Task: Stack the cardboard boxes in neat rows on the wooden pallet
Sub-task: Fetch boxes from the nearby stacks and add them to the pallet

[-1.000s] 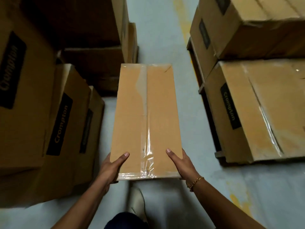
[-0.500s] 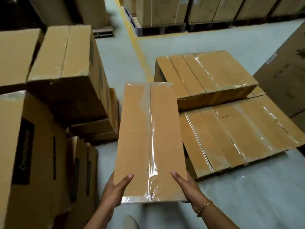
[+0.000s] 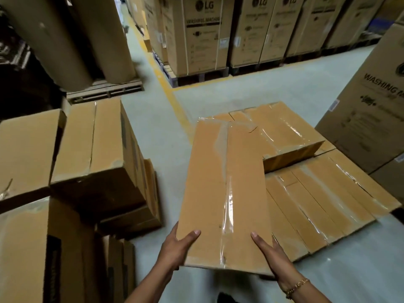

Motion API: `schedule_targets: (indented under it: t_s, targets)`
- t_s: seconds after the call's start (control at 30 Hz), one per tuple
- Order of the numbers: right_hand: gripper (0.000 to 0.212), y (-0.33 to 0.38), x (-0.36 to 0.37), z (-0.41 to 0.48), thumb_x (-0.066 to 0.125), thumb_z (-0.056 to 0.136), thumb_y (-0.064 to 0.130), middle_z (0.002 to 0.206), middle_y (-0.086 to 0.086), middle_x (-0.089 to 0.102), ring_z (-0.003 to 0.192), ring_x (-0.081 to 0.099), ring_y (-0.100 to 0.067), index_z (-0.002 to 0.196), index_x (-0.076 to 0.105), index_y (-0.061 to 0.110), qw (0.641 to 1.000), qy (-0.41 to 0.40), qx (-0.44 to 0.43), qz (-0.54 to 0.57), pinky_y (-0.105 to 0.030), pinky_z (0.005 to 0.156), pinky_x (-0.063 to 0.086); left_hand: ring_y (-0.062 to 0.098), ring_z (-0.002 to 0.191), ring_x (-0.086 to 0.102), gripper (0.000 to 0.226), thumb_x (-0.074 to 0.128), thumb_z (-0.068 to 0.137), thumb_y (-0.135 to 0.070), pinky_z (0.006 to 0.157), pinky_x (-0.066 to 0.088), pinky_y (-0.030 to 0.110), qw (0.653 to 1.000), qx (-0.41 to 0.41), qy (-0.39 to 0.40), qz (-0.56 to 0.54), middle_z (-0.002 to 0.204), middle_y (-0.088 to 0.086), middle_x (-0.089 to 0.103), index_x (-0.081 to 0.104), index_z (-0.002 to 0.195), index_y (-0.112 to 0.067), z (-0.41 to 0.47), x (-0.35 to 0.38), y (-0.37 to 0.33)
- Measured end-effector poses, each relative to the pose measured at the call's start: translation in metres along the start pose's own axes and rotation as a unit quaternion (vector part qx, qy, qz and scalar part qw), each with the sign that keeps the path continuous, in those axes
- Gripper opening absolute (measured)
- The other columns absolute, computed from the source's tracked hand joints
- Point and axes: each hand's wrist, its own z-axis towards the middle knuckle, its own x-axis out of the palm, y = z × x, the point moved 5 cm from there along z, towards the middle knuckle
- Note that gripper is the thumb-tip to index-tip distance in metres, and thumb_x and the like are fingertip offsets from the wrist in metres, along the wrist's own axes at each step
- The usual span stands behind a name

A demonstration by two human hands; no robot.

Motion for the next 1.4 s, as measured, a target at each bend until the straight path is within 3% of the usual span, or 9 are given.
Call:
schedule_targets:
  t_s: [0.07, 0.23, 0.4, 0.5, 0.6, 0.97, 1.17, 1.27, 1.4]
  targets:
    - [0.106, 0.017, -0.001, 0.029, 0.084, 0.024, 0.081, 0.106, 0.001, 0.078, 0.100, 0.073, -0.024, 0.115, 0.062, 0.032, 1.000, 0.004, -0.003, 0.009, -0.041, 0.090, 0.057, 0.007, 0.091, 0.074, 0.056, 0.083, 0.073, -0.063, 0.071, 0.059, 0.032, 1.000, 0.001, 0.004, 0.006, 0.098, -0.018, 0.078, 0.066, 0.121, -0.039, 0.030, 0.004, -0.024]
    - [0.108, 0.076, -0.004, 0.112, 0.081, 0.038, 0.079, 0.118, 0.002, 0.072, 0.111, 0.066, -0.023, 0.130, 0.056, 0.027, 1.000, -0.003, 0.003, 0.012, -0.045, 0.108, 0.047, 0.011, 0.092, 0.074, 0.077, 0.079, 0.055, -0.079, 0.077, 0.063, 0.039, 0.999, 0.015, 0.014, 0.045, 0.101, -0.018, 0.077, 0.065, 0.120, -0.042, 0.123, 0.016, -0.093]
    - [0.124, 0.151, -0.005, 0.186, 0.086, 0.023, 0.080, 0.109, -0.004, 0.077, 0.100, 0.074, -0.028, 0.129, 0.059, 0.022, 0.999, 0.000, 0.023, 0.030, -0.041, 0.089, 0.058, 0.010, 0.103, 0.070, 0.079, 0.072, 0.063, -0.084, 0.096, 0.057, 0.042, 0.994, 0.036, 0.022, 0.099, 0.116, -0.021, 0.072, 0.060, 0.128, -0.042, 0.208, 0.028, -0.176]
    - [0.114, 0.197, 0.002, 0.223, 0.080, 0.038, 0.082, 0.107, -0.006, 0.077, 0.097, 0.074, -0.029, 0.133, 0.057, 0.022, 1.000, -0.009, 0.009, 0.021, -0.043, 0.085, 0.060, 0.013, 0.111, 0.065, 0.079, 0.069, 0.066, -0.082, 0.102, 0.052, 0.039, 0.992, 0.041, 0.029, 0.119, 0.126, -0.018, 0.067, 0.054, 0.134, -0.045, 0.250, 0.033, -0.222]
    - [0.101, 0.228, 0.013, 0.262, 0.079, 0.055, 0.077, 0.112, -0.006, 0.075, 0.102, 0.072, -0.030, 0.136, 0.056, 0.022, 0.999, -0.033, 0.008, 0.030, -0.054, 0.098, 0.055, 0.017, 0.114, 0.066, 0.091, 0.062, 0.061, -0.085, 0.101, 0.052, 0.038, 0.987, 0.051, 0.032, 0.146, 0.127, -0.011, 0.070, 0.054, 0.141, -0.041, 0.298, 0.030, -0.255]
    - [0.134, 0.297, 0.085, 0.414, 0.071, 0.042, 0.097, 0.153, 0.000, 0.046, 0.136, 0.048, -0.034, 0.154, 0.034, 0.033, 0.983, -0.148, 0.072, 0.080, -0.063, 0.104, 0.048, 0.028, 0.107, 0.071, 0.087, 0.062, 0.064, -0.088, 0.086, 0.058, 0.051, 0.961, 0.073, 0.137, 0.229, 0.122, -0.012, 0.072, 0.047, 0.143, -0.053, 0.509, -0.007, -0.398]
    - [0.121, 0.357, 0.121, 0.438, 0.075, 0.054, 0.084, 0.142, -0.010, 0.056, 0.122, 0.058, -0.035, 0.152, 0.041, 0.022, 0.954, -0.231, 0.057, 0.185, -0.053, 0.096, 0.055, 0.028, 0.116, 0.068, 0.111, 0.063, 0.058, -0.094, 0.092, 0.056, 0.053, 0.922, 0.083, 0.223, 0.306, 0.137, -0.004, 0.066, 0.033, 0.155, -0.049, 0.605, 0.025, -0.470]
    - [0.101, 0.378, 0.123, 0.454, 0.075, 0.068, 0.070, 0.141, -0.012, 0.053, 0.111, 0.059, -0.031, 0.150, 0.043, 0.019, 0.927, -0.274, 0.053, 0.250, -0.037, 0.069, 0.058, 0.028, 0.119, 0.067, 0.108, 0.065, 0.061, -0.093, 0.096, 0.054, 0.054, 0.898, 0.093, 0.267, 0.337, 0.139, -0.005, 0.065, 0.035, 0.154, -0.049, 0.642, 0.057, -0.499]
    - [0.108, 0.388, 0.124, 0.486, 0.080, 0.047, 0.083, 0.130, -0.001, 0.064, 0.116, 0.060, -0.027, 0.136, 0.056, 0.027, 0.897, -0.307, 0.028, 0.315, -0.055, 0.107, 0.047, 0.029, 0.119, 0.067, 0.114, 0.062, 0.056, -0.098, 0.096, 0.054, 0.056, 0.864, 0.111, 0.313, 0.379, 0.142, -0.006, 0.063, 0.036, 0.154, -0.047, 0.686, 0.098, -0.533]
